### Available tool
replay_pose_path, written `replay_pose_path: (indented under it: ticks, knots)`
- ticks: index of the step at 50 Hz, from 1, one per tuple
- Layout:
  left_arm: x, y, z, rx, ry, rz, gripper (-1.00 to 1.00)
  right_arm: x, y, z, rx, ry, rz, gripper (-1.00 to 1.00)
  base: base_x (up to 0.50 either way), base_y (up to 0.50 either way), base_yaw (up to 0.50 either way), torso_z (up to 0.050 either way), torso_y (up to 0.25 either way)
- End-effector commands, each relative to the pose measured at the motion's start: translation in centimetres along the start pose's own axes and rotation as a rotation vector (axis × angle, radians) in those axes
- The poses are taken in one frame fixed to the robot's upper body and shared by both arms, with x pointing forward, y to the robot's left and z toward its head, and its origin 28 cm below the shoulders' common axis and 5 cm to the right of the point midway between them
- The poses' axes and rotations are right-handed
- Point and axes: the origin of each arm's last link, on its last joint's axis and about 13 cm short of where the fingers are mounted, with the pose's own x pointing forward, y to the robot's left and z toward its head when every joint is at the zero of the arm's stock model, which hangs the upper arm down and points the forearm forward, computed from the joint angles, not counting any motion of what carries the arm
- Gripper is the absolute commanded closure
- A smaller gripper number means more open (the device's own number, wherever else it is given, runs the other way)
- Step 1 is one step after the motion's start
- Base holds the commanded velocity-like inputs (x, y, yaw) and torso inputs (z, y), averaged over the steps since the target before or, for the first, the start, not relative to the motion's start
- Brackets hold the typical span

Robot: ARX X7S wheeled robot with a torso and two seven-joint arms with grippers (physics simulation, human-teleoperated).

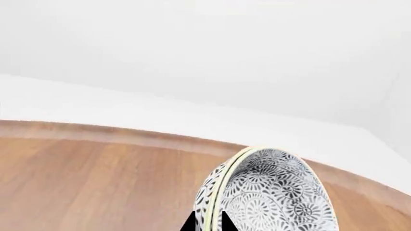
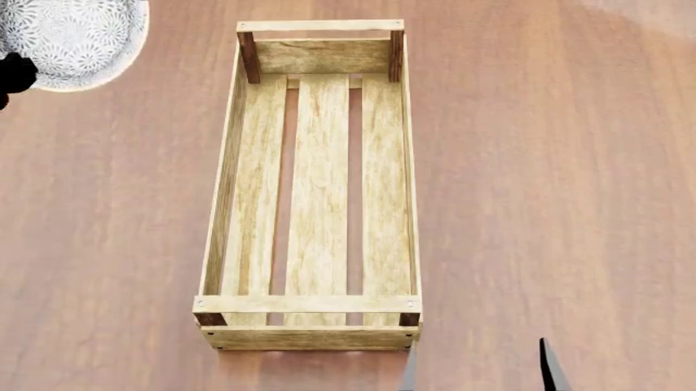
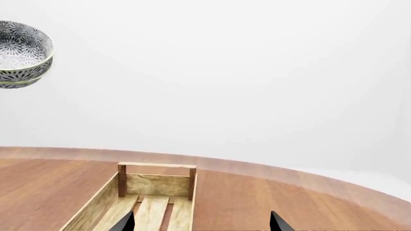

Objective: Stack the right bowl on the left bowl and place them in the tray.

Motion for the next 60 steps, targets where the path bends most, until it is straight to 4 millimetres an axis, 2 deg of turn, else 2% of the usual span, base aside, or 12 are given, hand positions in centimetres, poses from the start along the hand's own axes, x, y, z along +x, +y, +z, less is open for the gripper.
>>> replay_pose_path:
  ticks: [1, 10, 16, 23, 31, 40, 51, 60]
  knots:
    - [0.1, -4.4, 1.9, -0.004, -0.088, -0.166, 1.00, 0.3, -0.1, 0.1, 0.002, -0.017, -0.001, -1.00, 0.00, 0.00, 0.00, 0.000, 0.000]
    - [0.5, -7.0, 1.3, -0.035, -0.072, -0.262, 1.00, 0.4, -0.1, 0.2, 0.013, -0.018, -0.004, -1.00, 0.00, 0.00, 0.00, 0.000, 0.000]
    - [0.7, -8.2, 1.6, -0.060, -0.086, -0.307, 1.00, 0.4, -0.1, 0.2, 0.018, -0.017, -0.001, -1.00, 0.00, 0.00, 0.00, 0.000, 0.002]
    - [1.0, -9.7, 0.8, -0.093, -0.066, -0.365, 1.00, 0.5, -0.2, 0.4, 0.023, -0.018, -0.007, -1.00, 0.00, 0.00, 0.00, 0.001, 0.001]
    - [1.9, -10.8, 0.3, -0.119, -0.037, -0.393, 1.00, 0.6, -0.4, 0.4, 0.028, -0.021, -0.016, -1.00, 0.00, 0.00, 0.00, 0.000, 0.001]
    - [3.5, -12.3, -1.3, -0.176, 0.033, -0.419, 1.00, 0.6, -0.4, 0.2, 0.035, -0.012, -0.014, -1.00, 0.00, 0.00, 0.00, 0.000, 0.000]
    - [5.6, -12.7, -4.4, -0.228, 0.166, -0.336, 1.00, 0.6, -0.6, 0.2, 0.038, -0.013, -0.020, -1.00, 0.00, 0.00, 0.00, 0.000, 0.001]
    - [6.9, -11.9, -5.0, -0.283, 0.214, -0.252, 1.00, 0.6, -0.4, 0.0, 0.035, -0.007, -0.013, -1.00, 0.00, 0.00, 0.00, 0.001, 0.001]
